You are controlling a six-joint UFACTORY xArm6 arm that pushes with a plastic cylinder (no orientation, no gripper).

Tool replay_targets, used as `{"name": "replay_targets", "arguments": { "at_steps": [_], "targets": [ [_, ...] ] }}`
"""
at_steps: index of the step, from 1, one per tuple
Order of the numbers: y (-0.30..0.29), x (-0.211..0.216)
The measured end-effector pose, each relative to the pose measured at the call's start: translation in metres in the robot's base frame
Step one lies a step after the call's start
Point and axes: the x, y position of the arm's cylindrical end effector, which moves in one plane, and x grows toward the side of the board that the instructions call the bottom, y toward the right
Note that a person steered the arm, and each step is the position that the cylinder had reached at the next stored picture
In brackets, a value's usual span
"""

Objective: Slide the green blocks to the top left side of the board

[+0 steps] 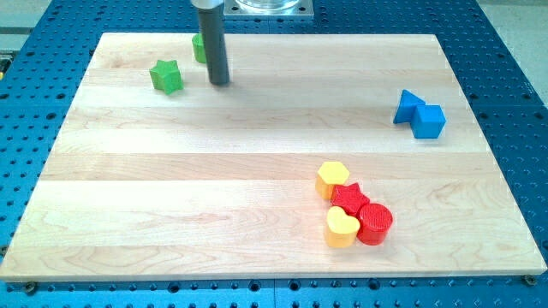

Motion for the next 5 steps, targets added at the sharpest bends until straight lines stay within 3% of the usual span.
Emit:
{"name": "replay_targets", "arguments": {
  "at_steps": [2,3,4,5],
  "targets": [
    [-0.082,-0.002],
    [-0.071,-0.013],
    [-0.046,0.023],
    [-0.061,0.04]
  ]
}}
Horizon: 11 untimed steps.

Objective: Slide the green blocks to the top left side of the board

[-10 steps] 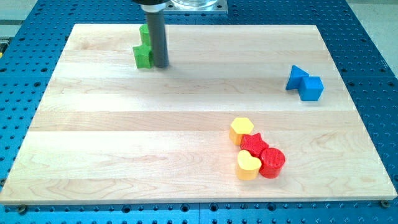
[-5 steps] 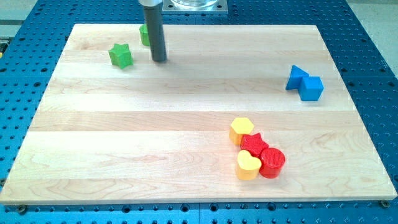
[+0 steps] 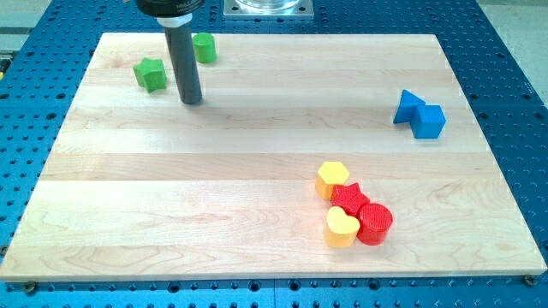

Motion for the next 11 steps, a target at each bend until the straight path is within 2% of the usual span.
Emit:
{"name": "replay_targets", "arguments": {
  "at_steps": [2,3,4,5,6,7,8,11],
  "targets": [
    [-0.08,-0.046],
    [-0.067,-0.058],
    [0.021,-0.069],
    [0.041,-0.096],
    [0.015,-0.106],
    [0.091,-0.119],
    [0.055,-0.148],
    [-0.023,-0.141]
  ]
}}
